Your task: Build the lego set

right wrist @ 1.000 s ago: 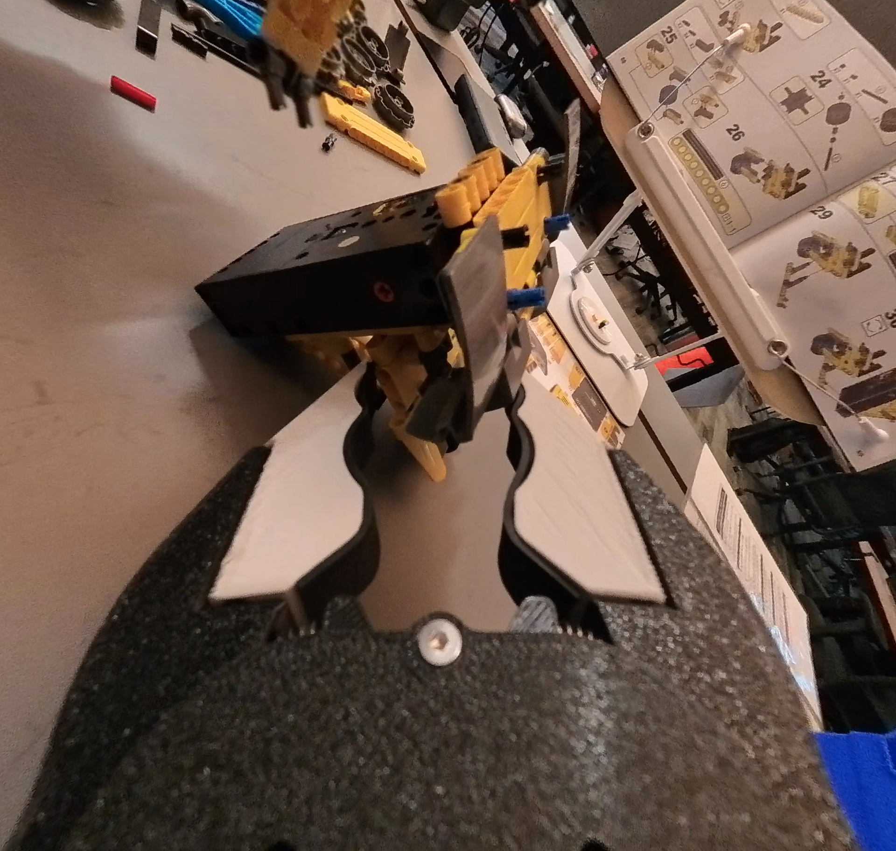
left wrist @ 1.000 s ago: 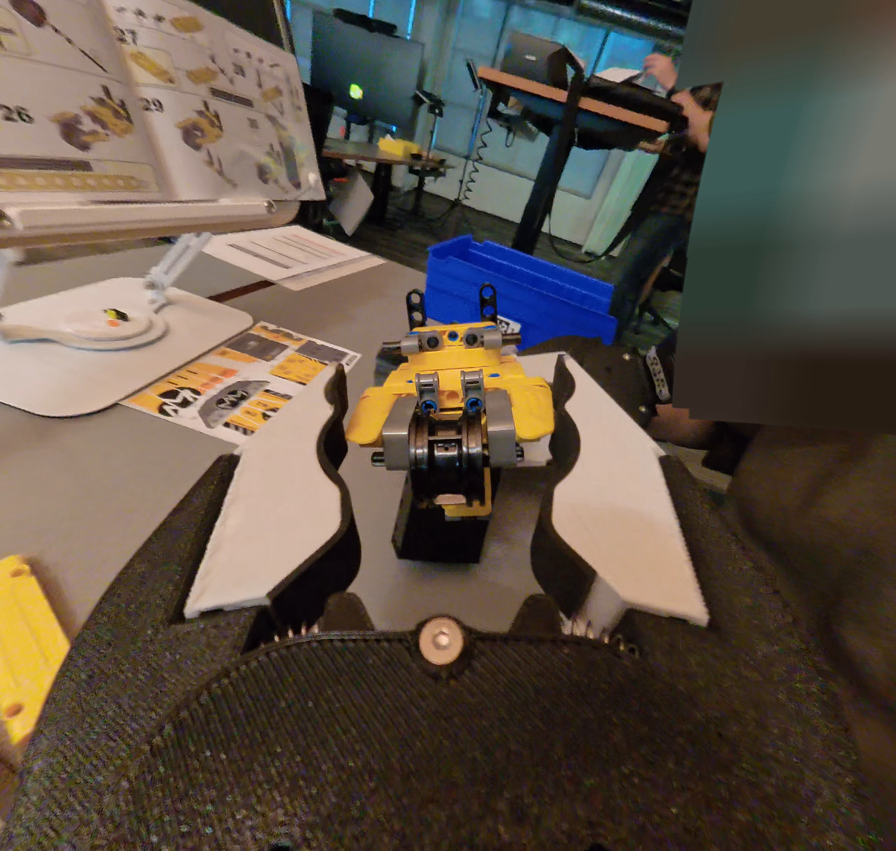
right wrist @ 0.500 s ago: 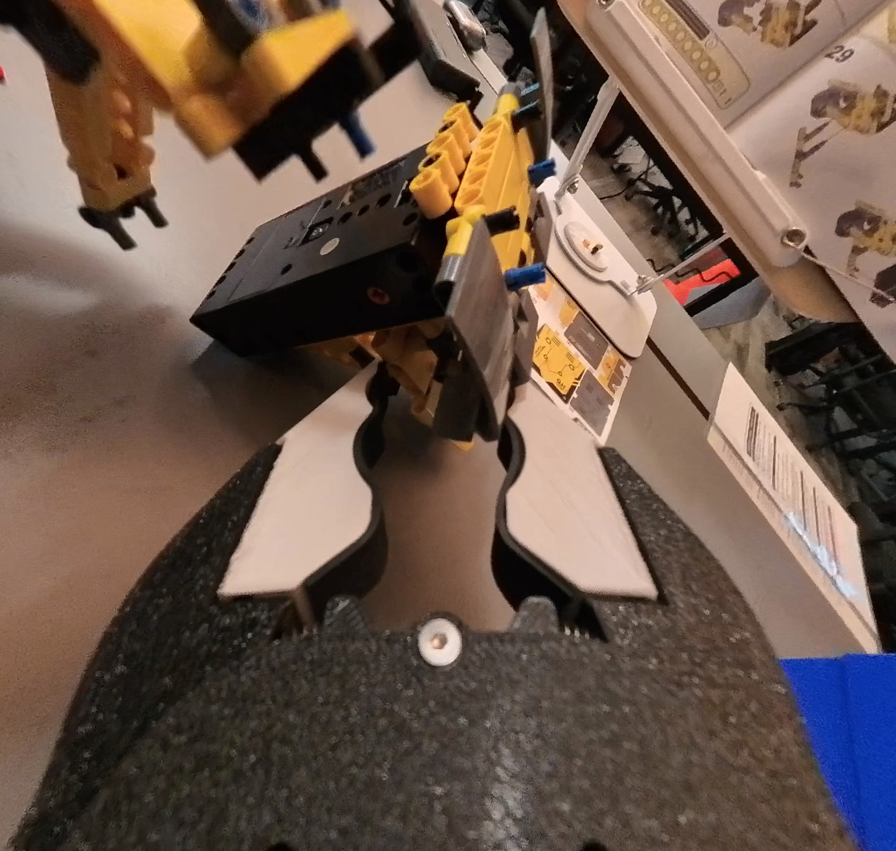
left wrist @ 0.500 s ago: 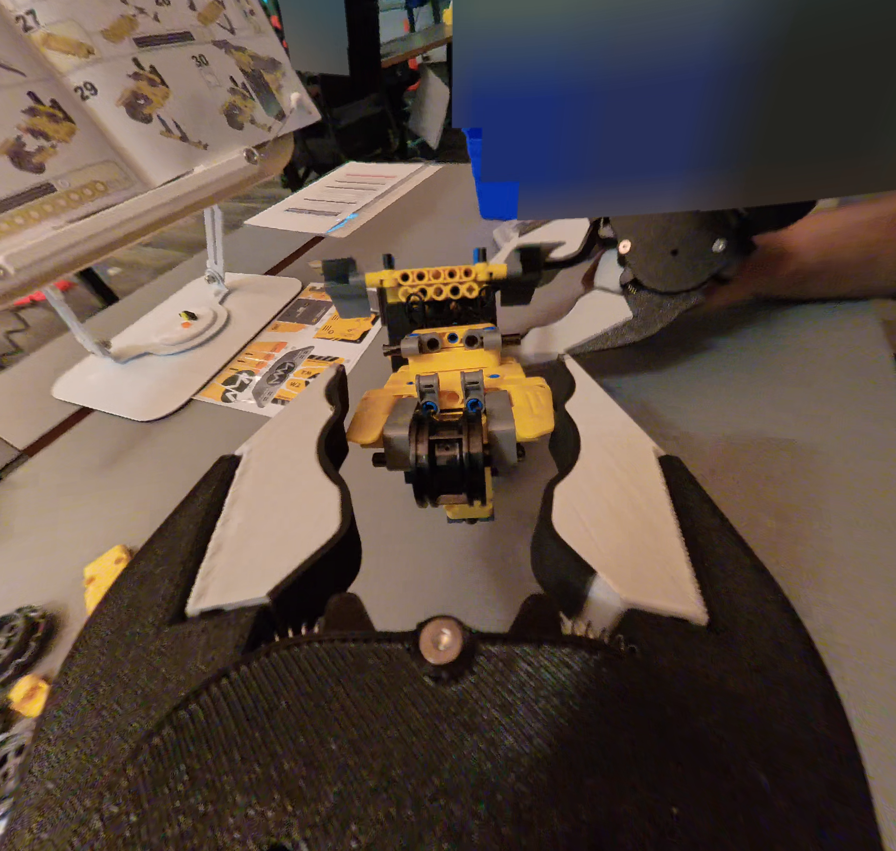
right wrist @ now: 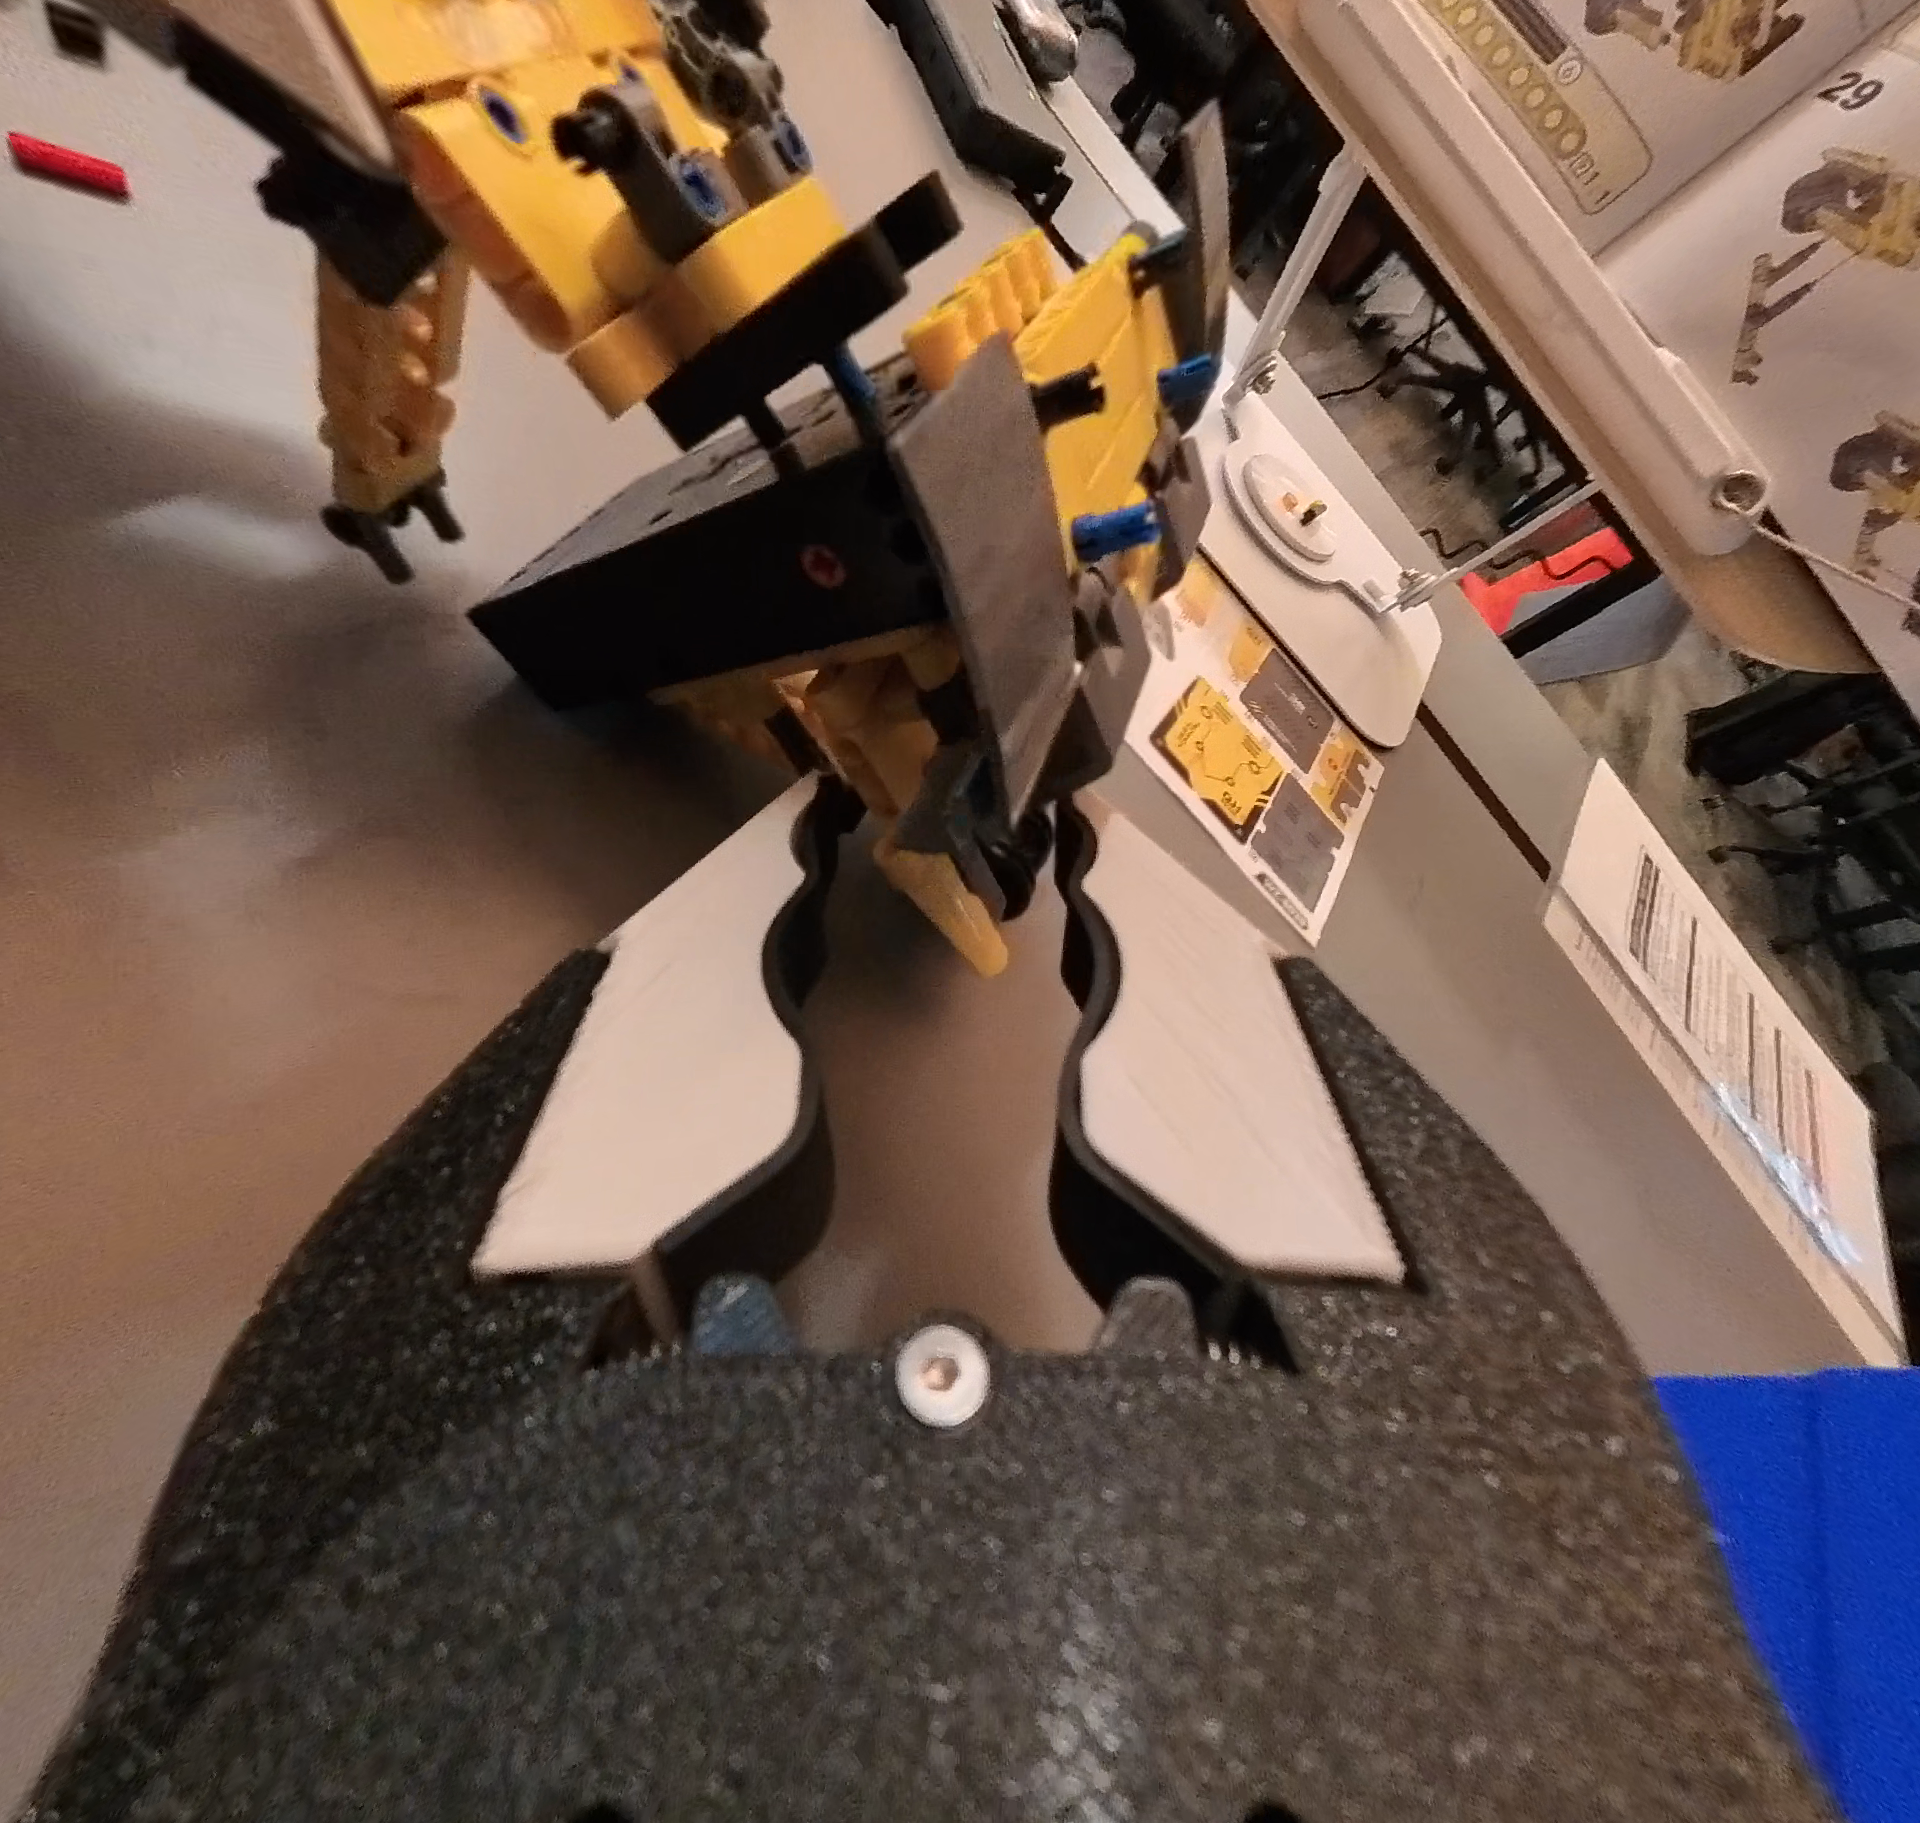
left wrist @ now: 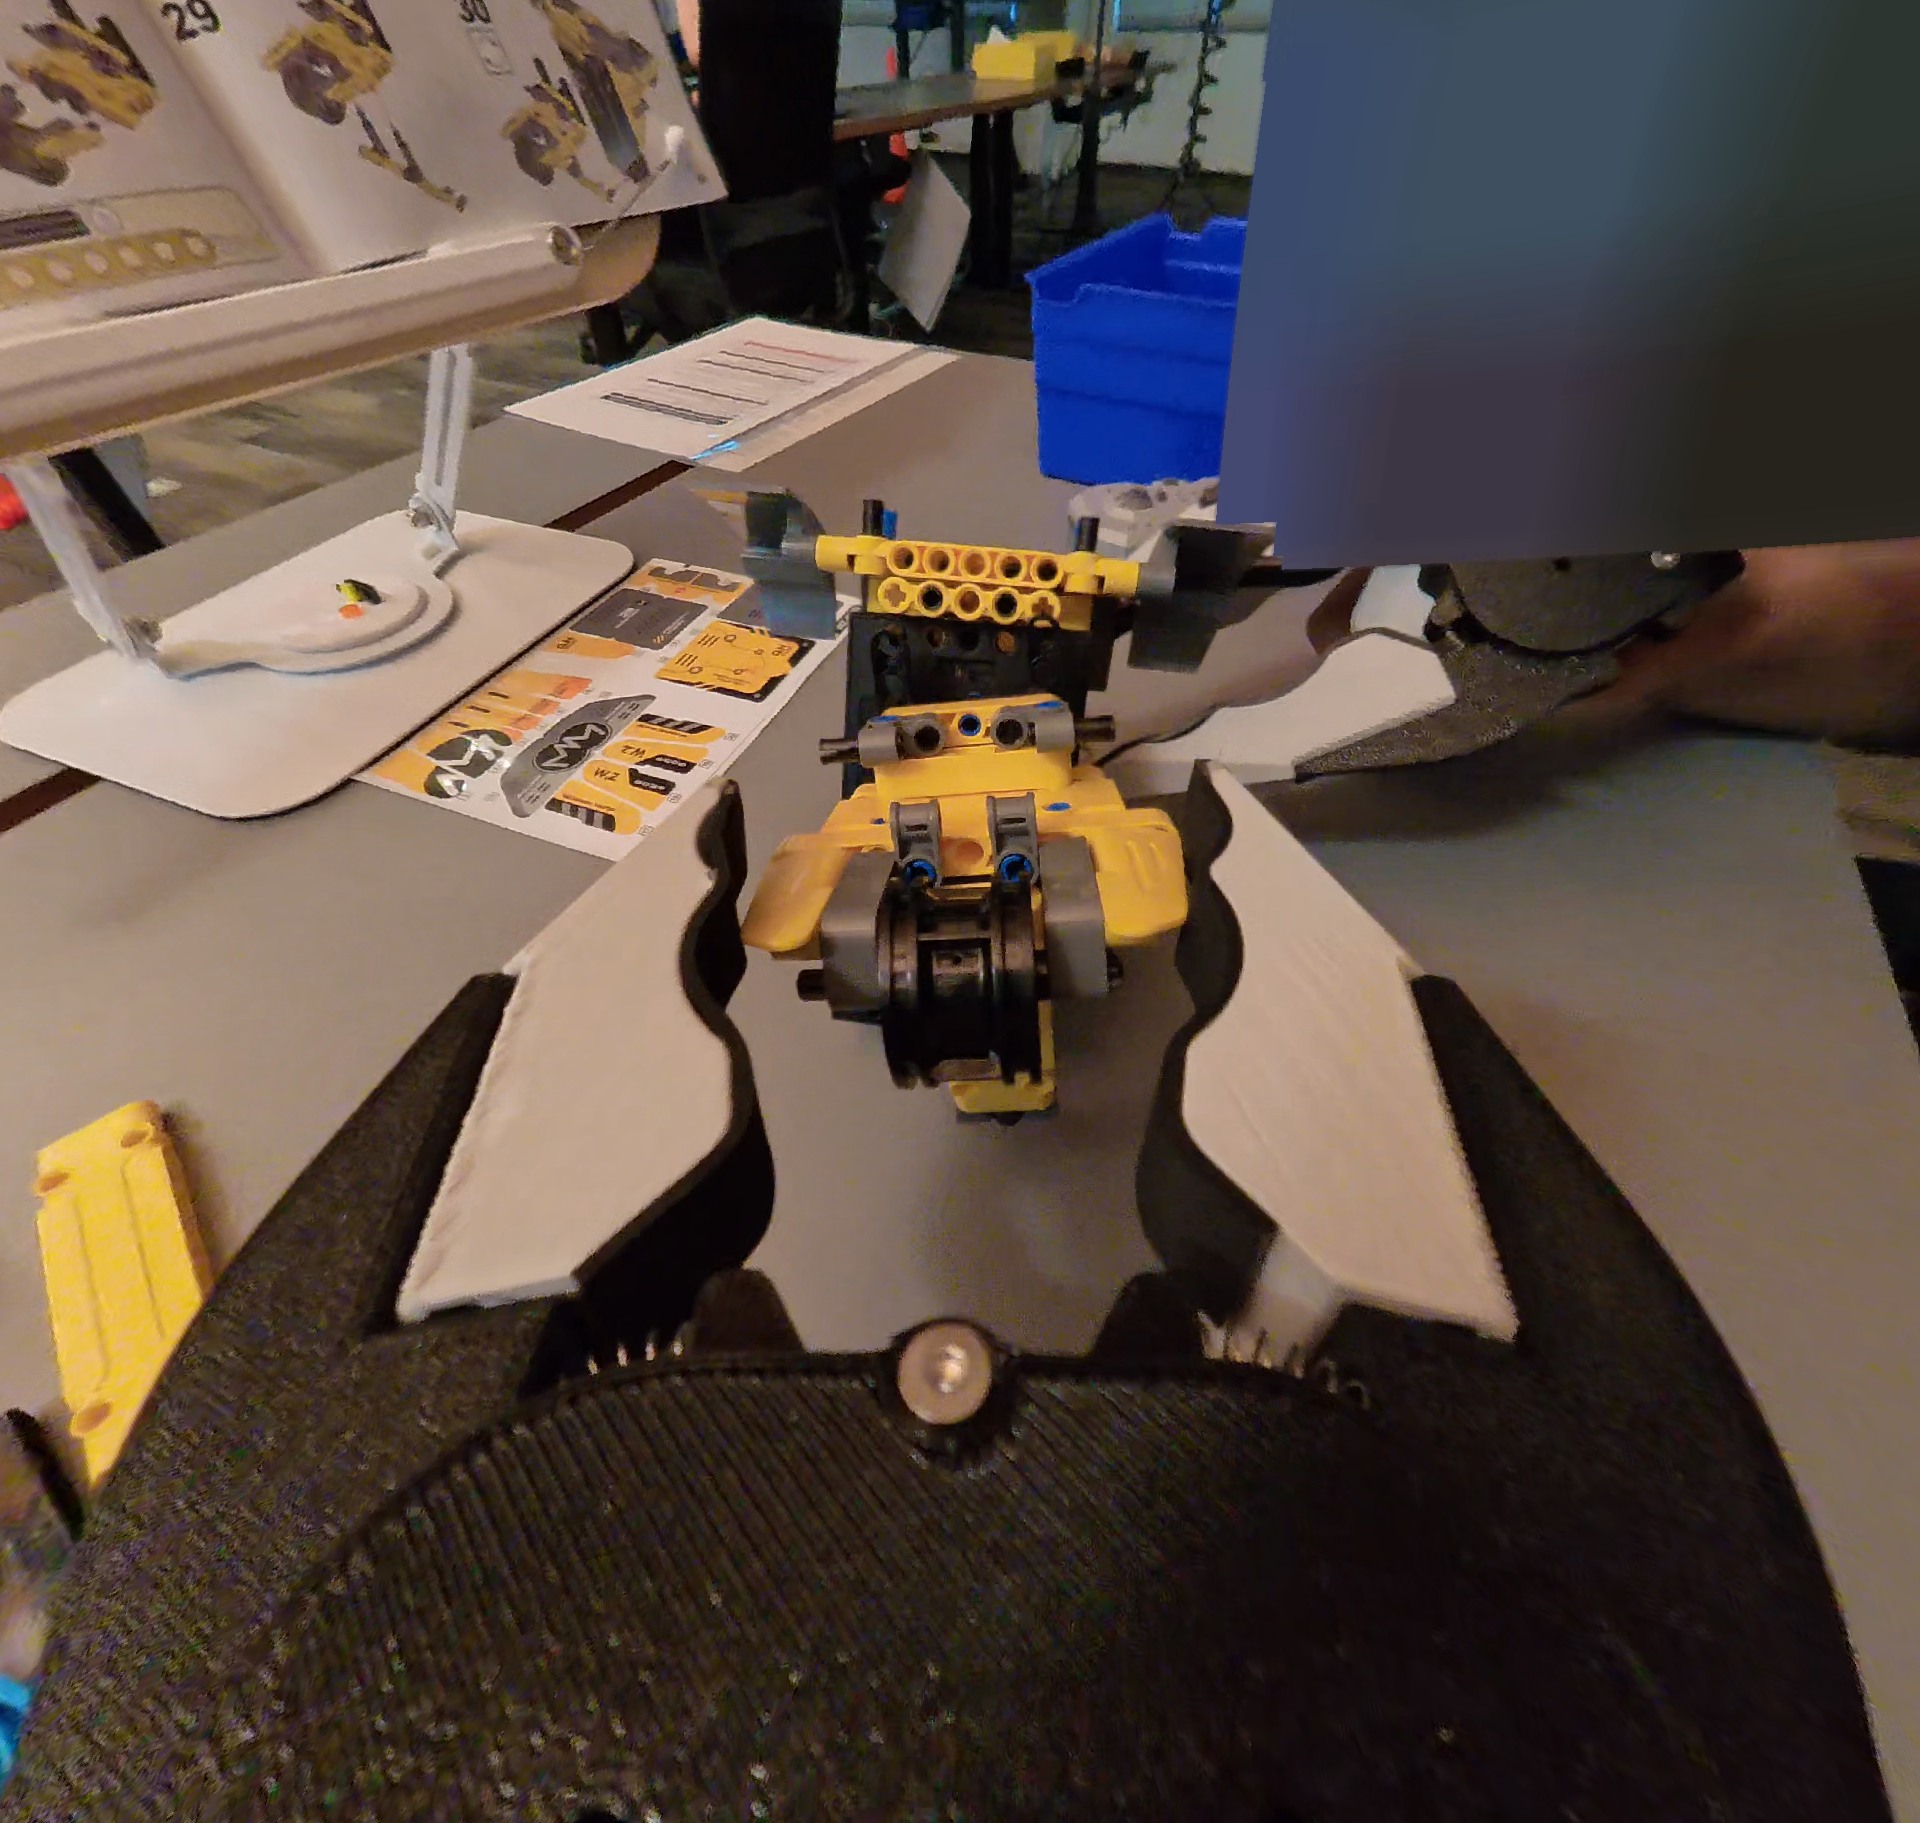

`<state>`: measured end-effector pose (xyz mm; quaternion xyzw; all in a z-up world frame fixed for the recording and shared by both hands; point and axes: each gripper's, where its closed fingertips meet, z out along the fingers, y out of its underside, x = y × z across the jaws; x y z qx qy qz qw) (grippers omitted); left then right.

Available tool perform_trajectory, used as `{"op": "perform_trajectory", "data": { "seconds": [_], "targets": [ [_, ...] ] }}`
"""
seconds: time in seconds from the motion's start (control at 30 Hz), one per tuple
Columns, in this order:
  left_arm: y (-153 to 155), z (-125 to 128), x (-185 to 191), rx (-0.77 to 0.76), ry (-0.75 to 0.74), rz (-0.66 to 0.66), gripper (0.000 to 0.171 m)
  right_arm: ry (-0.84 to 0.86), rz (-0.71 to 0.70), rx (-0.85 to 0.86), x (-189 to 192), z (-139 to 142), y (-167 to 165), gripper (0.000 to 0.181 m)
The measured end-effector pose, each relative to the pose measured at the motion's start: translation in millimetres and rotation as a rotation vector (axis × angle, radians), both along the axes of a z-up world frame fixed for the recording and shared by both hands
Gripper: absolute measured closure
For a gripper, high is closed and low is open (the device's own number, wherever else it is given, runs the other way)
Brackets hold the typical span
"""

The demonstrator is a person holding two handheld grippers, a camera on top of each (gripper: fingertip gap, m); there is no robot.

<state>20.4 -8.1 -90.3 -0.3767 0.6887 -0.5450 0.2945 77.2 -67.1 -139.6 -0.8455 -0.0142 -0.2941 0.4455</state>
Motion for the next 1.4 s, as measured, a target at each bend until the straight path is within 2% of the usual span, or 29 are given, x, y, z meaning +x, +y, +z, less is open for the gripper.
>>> {"op": "perform_trajectory", "data": {
  "seconds": [0.1,0.3,0.43,0.5,0.57,0.73,1.17,1.3,1.4],
  "targets": [
    [7,-2,3,-0.007,0.003,0.02,0.091,0.001,0.006,0.005,0,1,0,0.143],
    [11,-6,5,-0.058,0.041,-0.025,0.091,0.061,0.018,0.024,1,-1,0,0.145],
    [18,-11,6,-0.027,0.058,-0.037,0.091,0.153,0.03,0.035,1,-5,0,0.151],
    [14,-8,6,-0.047,0.042,-0.057,0.091,0.232,0.047,0.043,-3,-9,1,0.16],
    [10,-5,6,-0.052,0.035,-0.07,0.091,0.284,0.048,0.05,-4,-11,2,0.155],
    [10,-4,7,-0.039,0.021,-0.068,0.091,0.29,0.051,0.053,-1,-11,1,0.155],
    [8,-3,7,-0.058,0.026,-0.085,0.09,0.419,0.155,0.106,-5,-6,2,0.145],
    [11,-5,8,-0.026,0.026,-0.067,0.091,0.508,0.182,0.157,-11,-2,5,0.127],
    [10,-5,8,-0.013,0.019,-0.067,0.09,0.492,0.179,0.155,-10,-2,6,0.123]
  ]
}}
